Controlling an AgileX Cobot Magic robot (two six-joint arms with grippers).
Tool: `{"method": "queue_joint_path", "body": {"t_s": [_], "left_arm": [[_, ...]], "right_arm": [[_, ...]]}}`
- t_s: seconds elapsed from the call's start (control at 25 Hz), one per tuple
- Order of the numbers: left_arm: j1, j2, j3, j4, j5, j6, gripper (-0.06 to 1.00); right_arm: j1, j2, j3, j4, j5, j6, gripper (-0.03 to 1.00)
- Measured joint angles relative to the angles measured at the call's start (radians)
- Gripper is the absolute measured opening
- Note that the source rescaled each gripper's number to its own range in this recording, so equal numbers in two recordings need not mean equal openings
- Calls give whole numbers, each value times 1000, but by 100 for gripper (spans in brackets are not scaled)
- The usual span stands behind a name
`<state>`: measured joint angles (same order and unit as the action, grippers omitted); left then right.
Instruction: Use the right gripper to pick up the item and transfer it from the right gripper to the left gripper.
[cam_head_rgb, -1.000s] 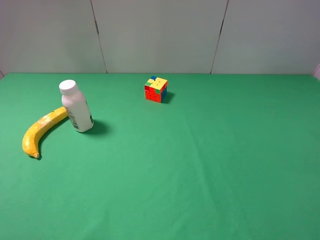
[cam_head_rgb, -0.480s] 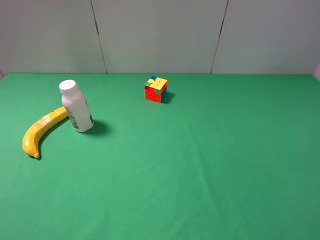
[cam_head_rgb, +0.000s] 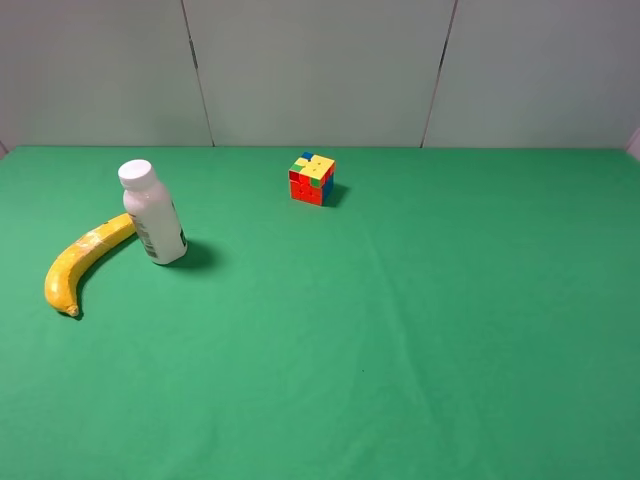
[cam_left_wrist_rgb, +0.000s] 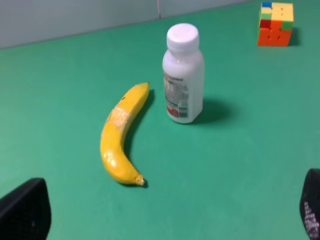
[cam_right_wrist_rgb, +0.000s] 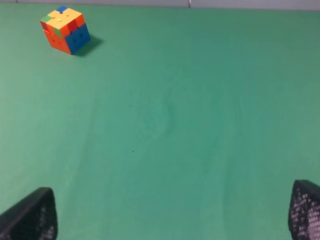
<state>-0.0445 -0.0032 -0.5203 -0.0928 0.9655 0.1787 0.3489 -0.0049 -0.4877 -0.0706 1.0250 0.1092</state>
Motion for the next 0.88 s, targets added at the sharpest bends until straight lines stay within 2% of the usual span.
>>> {"method": "queue_joint_path", "body": {"t_s": [0.24, 0.88], "left_arm": [[0, -4, 23, -1, 91, -26, 100], [0, -4, 23, -1, 93, -36, 100]], "right_arm": [[0, 0, 0, 0, 0, 0, 99], [0, 0, 0, 0, 0, 0, 99]]}}
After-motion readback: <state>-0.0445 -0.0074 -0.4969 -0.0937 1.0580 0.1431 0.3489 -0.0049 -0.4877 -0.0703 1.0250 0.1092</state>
